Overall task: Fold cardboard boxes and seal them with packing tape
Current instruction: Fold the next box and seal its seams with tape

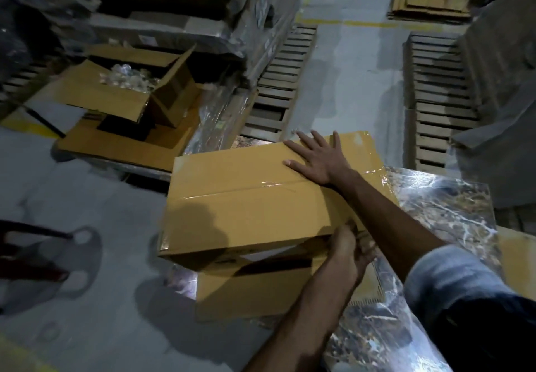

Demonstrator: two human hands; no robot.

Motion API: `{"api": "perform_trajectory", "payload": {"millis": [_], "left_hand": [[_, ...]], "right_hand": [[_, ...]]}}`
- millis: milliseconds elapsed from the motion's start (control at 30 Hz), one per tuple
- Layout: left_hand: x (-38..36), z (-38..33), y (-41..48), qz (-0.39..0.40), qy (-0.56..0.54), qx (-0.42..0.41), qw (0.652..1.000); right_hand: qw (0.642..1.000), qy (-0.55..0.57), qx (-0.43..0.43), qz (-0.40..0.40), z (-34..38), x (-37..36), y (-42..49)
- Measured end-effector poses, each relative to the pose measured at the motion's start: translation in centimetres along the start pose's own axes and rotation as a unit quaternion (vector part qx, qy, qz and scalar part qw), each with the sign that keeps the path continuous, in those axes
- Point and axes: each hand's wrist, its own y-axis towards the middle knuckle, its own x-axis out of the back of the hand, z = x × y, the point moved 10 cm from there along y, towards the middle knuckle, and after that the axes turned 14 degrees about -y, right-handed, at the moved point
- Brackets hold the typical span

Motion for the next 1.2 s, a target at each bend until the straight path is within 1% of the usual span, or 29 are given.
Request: {"api": "perform_trajectory", "payload": {"millis": [33,100,133,167,233,300,333,367,400,433,467,500,567,600,633,667,733,833,900,967,1000,1033,1100,1133,1200], "left_hand": [[0.3,-0.1,-1.2,0.010,0.053,0.015,0.998],[1.5,-0.7,-2.6,0.023,0.068,0.079,0.994],[2.7,-1.5,-3.1,0.013,0.089,0.090,0.992],[4.0,-3.3,-3.7,0.022,0.110,0.075,0.991],[7.6,-9.2,-4.2,-0.001,0.162,-0.008,0.987],[10.5,-15.8,-4.5,-0.023,0.143,-0.081,0.986],[12.0,-19.4,-4.6,-0.049,0.156,-0.140,0.976],[13.3,-23.2,-5.0,-0.094,0.211,-0.225,0.947],[14.4,-26.9,-6.0,-0.149,0.292,-0.314,0.891],[15.5,-29.9,-6.6,-0.200,0.366,-0.376,0.828],[16.6,-32.1,-6.6,-0.233,0.417,-0.399,0.783],[17.7,-34.0,-6.1,-0.256,0.455,-0.401,0.753],[19.0,-37.0,-3.8,-0.266,0.538,-0.372,0.708],[19.2,-38.0,-2.2,-0.253,0.581,-0.349,0.691],[18.6,-38.4,-1.0,-0.226,0.623,-0.326,0.674],[18.0,-38.6,-0.1,-0.195,0.653,-0.302,0.667],[16.5,-39.0,0.6,-0.163,0.665,-0.296,0.665],[16.2,-39.0,0.4,-0.195,0.642,-0.296,0.680],[16.4,-37.7,-0.1,-0.219,0.635,-0.292,0.681],[15.6,-35.7,-1.4,-0.231,0.632,-0.317,0.669],[14.8,-34.3,-2.4,-0.229,0.636,-0.337,0.656],[14.0,-32.8,-3.2,-0.227,0.643,-0.352,0.641],[12.8,-29.5,-4.6,-0.222,0.659,-0.358,0.624],[12.3,-28.0,-5.1,-0.221,0.664,-0.356,0.620],[11.4,-25.2,-5.9,-0.211,0.672,-0.361,0.612]], "right_hand": [[1.000,0.008,-0.013,0.006,-0.2,-0.3,-0.9],[0.999,0.032,-0.029,0.013,-0.2,-0.9,-3.2],[0.998,0.043,-0.042,0.004,-0.1,-0.9,-4.7],[0.997,0.053,-0.058,-0.007,0.0,-0.9,-6.3],[0.993,0.072,-0.092,-0.014,0.9,-1.0,-9.8],[0.989,0.078,-0.122,-0.006,2.9,-1.4,-12.9],[0.987,0.080,-0.137,-0.006,4.3,-1.6,-14.2],[0.986,0.081,-0.148,-0.011,5.8,-1.7,-15.4],[0.984,0.084,-0.155,-0.019,7.4,-1.9,-16.5],[0.983,0.087,-0.159,-0.031,8.9,-2.0,-17.4],[0.981,0.094,-0.162,-0.047,10.3,-2.2,-18.3],[0.979,0.101,-0.165,-0.060,11.4,-2.4,-19.0],[0.973,0.118,-0.187,-0.071,12.6,-2.7,-20.1],[0.968,0.133,-0.200,-0.070,12.9,-2.8,-20.5],[0.964,0.149,-0.207,-0.069,13.0,-2.9,-20.8],[0.962,0.163,-0.206,-0.069,13.2,-2.9,-20.9],[0.958,0.193,-0.198,-0.078,13.1,-2.8,-20.9],[0.945,0.241,-0.200,-0.094,11.5,-3.1,-20.3],[0.935,0.264,-0.219,-0.091,9.0,-3.7,-19.5],[0.923,0.285,-0.240,-0.100,5.4,-3.8,-18.5],[0.919,0.288,-0.247,-0.108,3.3,-3.7,-18.1],[0.918,0.284,-0.252,-0.113,1.2,-3.5,-17.6],[0.917,0.271,-0.269,-0.114,-2.8,-3.4,-16.8],[0.912,0.268,-0.290,-0.109,-4.8,-3.4,-16.6],[0.887,0.287,-0.352,-0.084,-8.4,-4.2,-16.9]]}}
